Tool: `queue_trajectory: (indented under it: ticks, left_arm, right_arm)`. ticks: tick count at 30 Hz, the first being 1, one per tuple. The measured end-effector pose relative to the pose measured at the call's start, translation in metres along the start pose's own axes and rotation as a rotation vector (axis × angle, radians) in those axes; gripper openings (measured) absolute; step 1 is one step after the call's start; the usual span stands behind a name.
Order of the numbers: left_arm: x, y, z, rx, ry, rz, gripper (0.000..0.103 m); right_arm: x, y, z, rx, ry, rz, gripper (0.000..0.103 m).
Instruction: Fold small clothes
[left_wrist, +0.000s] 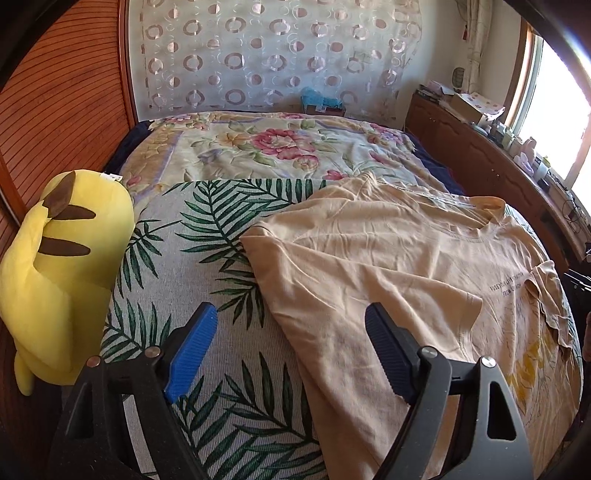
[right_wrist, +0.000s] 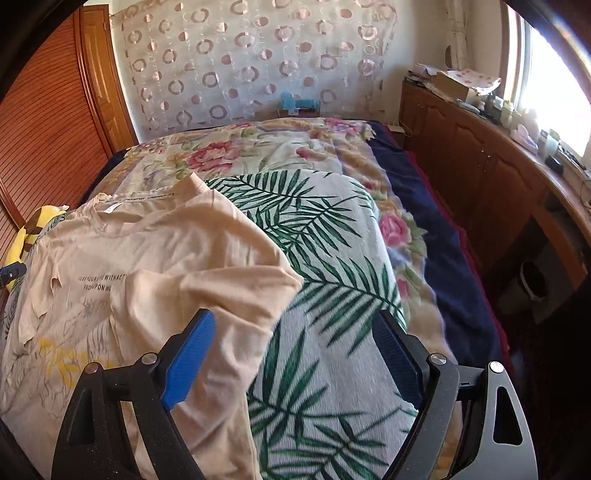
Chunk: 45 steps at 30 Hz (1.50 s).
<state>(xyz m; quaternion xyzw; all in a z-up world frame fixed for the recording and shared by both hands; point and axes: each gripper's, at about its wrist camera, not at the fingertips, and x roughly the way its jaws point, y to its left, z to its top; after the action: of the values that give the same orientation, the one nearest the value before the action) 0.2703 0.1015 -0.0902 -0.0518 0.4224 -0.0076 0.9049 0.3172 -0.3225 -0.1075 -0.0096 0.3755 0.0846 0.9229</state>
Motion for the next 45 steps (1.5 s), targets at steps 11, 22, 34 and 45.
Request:
queue_trajectory:
  ticks: [11,22,34,45]
  left_arm:
    - [0.017,0.007,0.008,-0.014,0.023,-0.001,0.084]
    - [0.021,0.012,0.021,-0.013,0.017,-0.003,0.075]
    - [0.039,0.020,0.027,-0.039,0.042,-0.016,0.043]
    - [0.014,0.005,0.030,-0.013,0.005,-0.044,0.006]
  right_arm:
    - [0.037,-0.003,0.014,-0.027,0.067,0.031,0.079]
    - [0.031,0.007,0.003,-0.085,0.016,0.013,0.079]
    - [0.030,0.006,0.000,-0.086,0.014,0.015,0.079]
    - [0.028,0.009,0.001,-0.111,0.002,0.044,0.052]
